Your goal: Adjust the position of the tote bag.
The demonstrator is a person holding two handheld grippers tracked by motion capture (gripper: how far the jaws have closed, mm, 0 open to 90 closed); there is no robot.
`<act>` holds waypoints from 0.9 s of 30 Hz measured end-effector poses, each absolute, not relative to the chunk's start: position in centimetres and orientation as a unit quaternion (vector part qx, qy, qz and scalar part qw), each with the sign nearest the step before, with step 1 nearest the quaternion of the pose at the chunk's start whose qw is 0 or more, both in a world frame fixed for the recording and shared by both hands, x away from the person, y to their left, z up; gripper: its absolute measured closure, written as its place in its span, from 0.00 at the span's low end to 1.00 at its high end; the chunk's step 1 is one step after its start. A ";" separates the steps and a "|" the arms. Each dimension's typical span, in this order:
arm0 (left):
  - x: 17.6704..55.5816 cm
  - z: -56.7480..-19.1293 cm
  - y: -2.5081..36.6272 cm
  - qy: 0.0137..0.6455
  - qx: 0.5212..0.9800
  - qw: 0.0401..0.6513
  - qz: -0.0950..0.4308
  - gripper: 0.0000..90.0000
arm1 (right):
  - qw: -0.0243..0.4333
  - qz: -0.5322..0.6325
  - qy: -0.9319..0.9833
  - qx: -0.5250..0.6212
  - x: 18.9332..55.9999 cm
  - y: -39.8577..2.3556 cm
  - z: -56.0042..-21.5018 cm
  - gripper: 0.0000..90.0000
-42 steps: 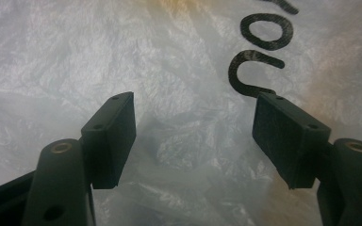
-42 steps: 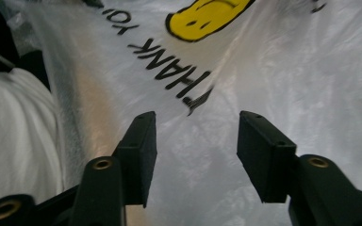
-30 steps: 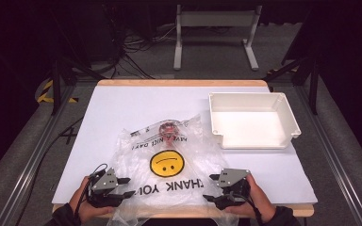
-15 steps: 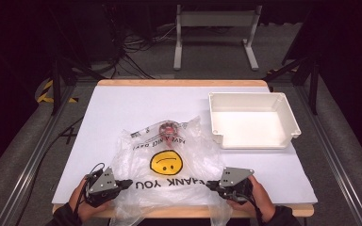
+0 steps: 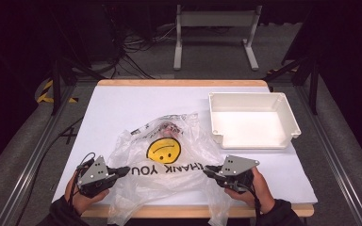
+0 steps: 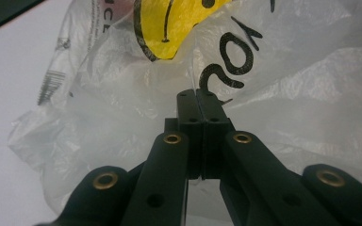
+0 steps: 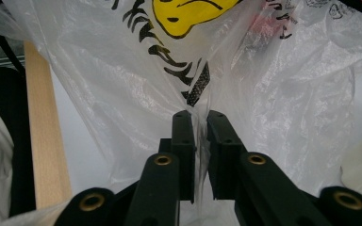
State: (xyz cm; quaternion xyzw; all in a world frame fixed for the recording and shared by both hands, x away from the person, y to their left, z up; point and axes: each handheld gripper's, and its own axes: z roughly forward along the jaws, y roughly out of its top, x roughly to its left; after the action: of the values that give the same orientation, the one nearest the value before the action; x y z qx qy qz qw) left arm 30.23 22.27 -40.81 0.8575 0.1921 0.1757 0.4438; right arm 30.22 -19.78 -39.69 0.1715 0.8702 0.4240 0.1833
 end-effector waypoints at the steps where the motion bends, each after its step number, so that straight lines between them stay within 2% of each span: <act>1: 30.4 -40.6 22.3 0.191 0.856 0.445 0.180 1.00 | 0.187 0.423 0.870 0.172 30.4 -19.7 -39.6 0.85; 3: 30.8 -40.4 22.3 0.190 0.855 0.446 0.182 1.00 | 0.197 0.419 0.867 0.187 31.1 -19.5 -39.3 0.67; 9: 32.1 -40.4 21.9 0.192 0.859 0.439 0.179 1.00 | 0.201 0.372 0.886 0.191 32.7 -18.5 -39.0 0.53; 14: 32.1 -40.7 21.6 0.185 0.865 0.431 0.176 1.00 | 0.214 0.334 0.901 0.173 32.3 -18.3 -38.0 0.57; 21: 32.3 -40.7 21.7 0.189 0.864 0.431 0.179 0.99 | 0.179 0.333 0.909 0.172 33.3 -18.2 -38.3 0.62; 22: 32.4 -40.7 21.8 0.192 0.862 0.432 0.181 0.99 | 0.179 0.333 0.909 0.172 33.3 -18.2 -38.3 0.70; 23: 32.4 -40.7 21.8 0.194 0.862 0.432 0.181 0.99 | 0.171 0.329 0.914 0.164 33.7 -18.0 -38.4 0.85; 25: 32.8 -40.6 22.0 0.197 0.860 0.433 0.184 0.99 | 0.175 0.335 0.912 0.157 34.1 -17.7 -38.3 0.95; 27: 33.1 -40.4 22.2 0.199 0.859 0.434 0.188 0.99 | 0.182 0.341 0.909 0.156 34.4 -17.6 -37.9 0.98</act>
State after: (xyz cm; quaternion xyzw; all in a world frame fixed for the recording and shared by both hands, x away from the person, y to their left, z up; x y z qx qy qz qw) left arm 33.09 22.15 -40.41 0.8585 0.1991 0.1877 0.4337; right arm 34.39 -17.56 -37.94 0.1560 0.9091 0.3408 0.1815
